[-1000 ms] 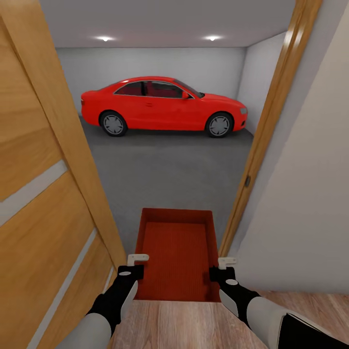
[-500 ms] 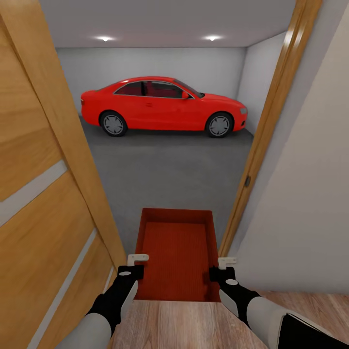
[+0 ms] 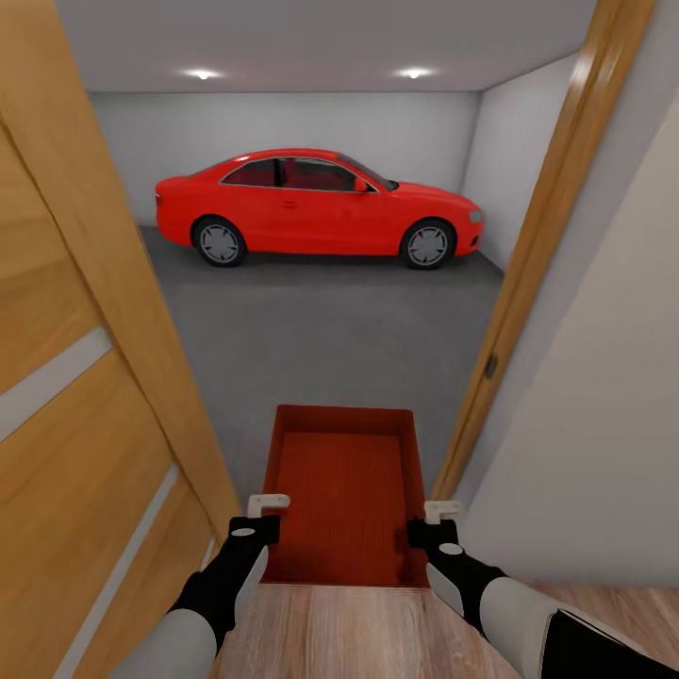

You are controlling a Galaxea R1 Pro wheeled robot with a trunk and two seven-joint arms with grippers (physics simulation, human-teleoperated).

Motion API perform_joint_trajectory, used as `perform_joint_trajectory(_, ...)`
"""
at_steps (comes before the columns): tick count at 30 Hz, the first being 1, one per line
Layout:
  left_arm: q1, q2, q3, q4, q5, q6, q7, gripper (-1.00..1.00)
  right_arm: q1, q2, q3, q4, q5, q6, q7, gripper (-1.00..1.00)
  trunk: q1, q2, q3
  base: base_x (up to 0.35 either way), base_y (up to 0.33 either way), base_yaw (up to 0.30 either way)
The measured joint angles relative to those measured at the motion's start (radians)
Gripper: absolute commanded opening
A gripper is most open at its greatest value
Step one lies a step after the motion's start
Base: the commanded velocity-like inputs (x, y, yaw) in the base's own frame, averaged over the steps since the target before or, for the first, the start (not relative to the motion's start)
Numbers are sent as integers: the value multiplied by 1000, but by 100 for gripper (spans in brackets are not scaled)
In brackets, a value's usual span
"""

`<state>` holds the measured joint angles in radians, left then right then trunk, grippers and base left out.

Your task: Move the two storage containers from the living room to the garage. In the garage, place one container on the floor and stack the other container on top of it (either order is fine).

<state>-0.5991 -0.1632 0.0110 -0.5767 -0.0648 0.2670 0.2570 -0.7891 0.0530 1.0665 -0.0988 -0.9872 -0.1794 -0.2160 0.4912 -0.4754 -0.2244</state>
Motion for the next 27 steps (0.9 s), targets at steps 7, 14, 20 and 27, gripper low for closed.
perform_joint_trajectory(7, 0, 0, 0, 0, 0, 0, 0, -100, 0, 0, 0, 0, 0, 0, 0, -100, 0, 0, 0, 322, 0, 0)
perform_joint_trajectory(14, 0, 0, 0, 0, 0, 0, 0, -100, 0, 0, 0, 0, 0, 0, 0, -100, 0, 0, 0, 322, 0, 0)
perform_joint_trajectory(20, 0, 0, 0, 0, 0, 0, 0, -100, 0, 0, 0, 0, 0, 0, 0, -100, 0, 0, 0, 322, 0, 0)
perform_joint_trajectory(27, 0, 0, 0, 0, 1, 0, 1, -100, 0, 0, 0, 0, 0, 0, 0, -100, 0, 0, 0, 322, 0, 0)
